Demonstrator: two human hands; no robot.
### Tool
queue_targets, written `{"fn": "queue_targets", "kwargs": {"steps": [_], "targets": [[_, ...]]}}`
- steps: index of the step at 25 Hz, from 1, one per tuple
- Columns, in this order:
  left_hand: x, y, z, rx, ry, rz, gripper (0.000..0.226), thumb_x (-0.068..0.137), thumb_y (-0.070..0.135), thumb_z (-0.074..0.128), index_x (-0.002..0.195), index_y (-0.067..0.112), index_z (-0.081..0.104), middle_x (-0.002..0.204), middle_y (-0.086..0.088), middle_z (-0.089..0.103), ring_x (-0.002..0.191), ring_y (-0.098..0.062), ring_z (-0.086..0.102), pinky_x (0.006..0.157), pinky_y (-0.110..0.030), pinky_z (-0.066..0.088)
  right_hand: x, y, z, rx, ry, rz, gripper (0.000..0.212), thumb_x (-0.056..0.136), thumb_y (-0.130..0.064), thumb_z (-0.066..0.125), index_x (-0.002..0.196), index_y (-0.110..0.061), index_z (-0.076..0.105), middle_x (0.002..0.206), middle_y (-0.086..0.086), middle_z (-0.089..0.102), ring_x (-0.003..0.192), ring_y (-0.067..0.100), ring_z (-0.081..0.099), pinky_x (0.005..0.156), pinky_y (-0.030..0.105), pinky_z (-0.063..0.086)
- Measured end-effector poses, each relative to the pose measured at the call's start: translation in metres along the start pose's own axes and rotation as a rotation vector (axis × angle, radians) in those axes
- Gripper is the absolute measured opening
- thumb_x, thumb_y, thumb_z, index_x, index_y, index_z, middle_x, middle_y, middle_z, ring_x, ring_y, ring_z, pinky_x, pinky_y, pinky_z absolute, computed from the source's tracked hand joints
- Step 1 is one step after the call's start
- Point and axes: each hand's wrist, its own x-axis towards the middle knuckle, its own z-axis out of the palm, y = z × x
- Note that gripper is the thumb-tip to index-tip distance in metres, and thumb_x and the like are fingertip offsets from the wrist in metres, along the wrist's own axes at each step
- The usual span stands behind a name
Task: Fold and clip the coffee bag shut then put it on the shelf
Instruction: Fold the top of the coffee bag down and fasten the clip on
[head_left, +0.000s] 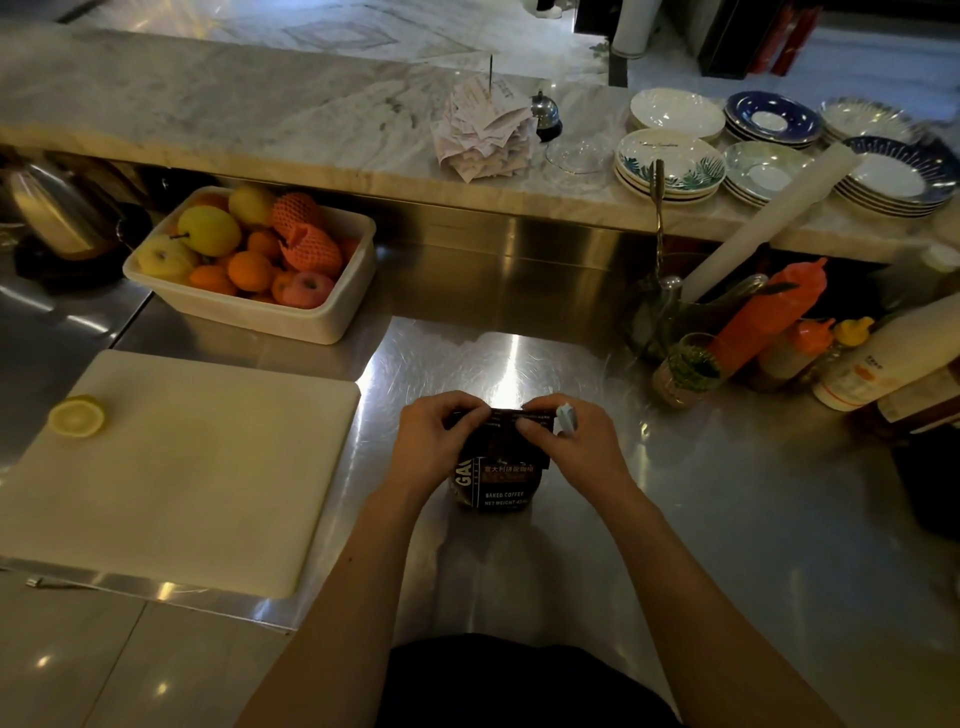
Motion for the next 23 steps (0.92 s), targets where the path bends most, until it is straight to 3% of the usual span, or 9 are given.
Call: {"fn": "queue_targets", "kwargs": {"steps": [2, 7, 12, 18, 23], "targets": [[0.001, 0.0, 0.0, 0.01, -0.045, -0.001, 0.008, 0.088, 0.012, 0.068, 0.089, 0.012, 0.076, 0.086, -0.001, 0.075, 0.084, -0.01, 0.071, 0.08, -0.022, 0.055, -0.002, 0.001, 0.004, -0.051, -0.003, -0.001, 0.014, 0.085, -0.035, 0.067, 0.096, -0.027, 0.073, 0.093, -0.007, 0.073, 0.088, 0.009, 0.068, 0.079, 0.03, 0.056], [-0.004, -0.004, -0.005, 0.002, -0.069, 0.008, 0.01, 0.084, 0.013, 0.073, 0.093, 0.013, 0.077, 0.09, 0.0, 0.077, 0.087, -0.009, 0.072, 0.081, -0.019, 0.056, -0.002, -0.006, 0.018, -0.3, 0.094, 0.053, 0.017, 0.089, -0.042, 0.059, 0.083, -0.029, 0.068, 0.08, -0.007, 0.07, 0.077, 0.013, 0.065, 0.071, 0.035, 0.055], [-0.006, -0.002, -0.005, -0.005, -0.068, -0.016, 0.008, 0.085, 0.008, 0.071, 0.09, 0.009, 0.077, 0.079, 0.004, 0.073, 0.071, 0.005, 0.068, 0.066, -0.009, 0.05, -0.003, -0.004, 0.012, -0.162, 0.018, 0.026, 0.011, 0.088, -0.038, 0.062, 0.081, -0.032, 0.069, 0.08, -0.007, 0.071, 0.077, 0.011, 0.067, 0.075, 0.041, 0.058], [0.001, -0.012, -0.013, -0.01, -0.178, -0.028, 0.017, 0.091, 0.01, 0.064, 0.102, 0.013, 0.076, 0.093, 0.002, 0.076, 0.09, -0.008, 0.072, 0.078, -0.014, 0.052, 0.0, 0.004, 0.0, -0.137, -0.07, 0.017, 0.014, 0.091, -0.031, 0.059, 0.081, -0.031, 0.069, 0.076, -0.007, 0.069, 0.076, 0.015, 0.067, 0.078, 0.046, 0.057], [-0.001, -0.009, -0.014, -0.005, -0.164, 0.0, 0.015, 0.088, 0.013, 0.069, 0.101, 0.015, 0.077, 0.095, 0.002, 0.077, 0.092, -0.005, 0.072, 0.079, -0.013, 0.053, 0.002, 0.002, 0.001, -0.092, -0.061, 0.014, 0.017, 0.092, -0.027, 0.06, 0.077, -0.031, 0.067, 0.071, -0.01, 0.066, 0.07, 0.013, 0.065, 0.073, 0.043, 0.058]]}}
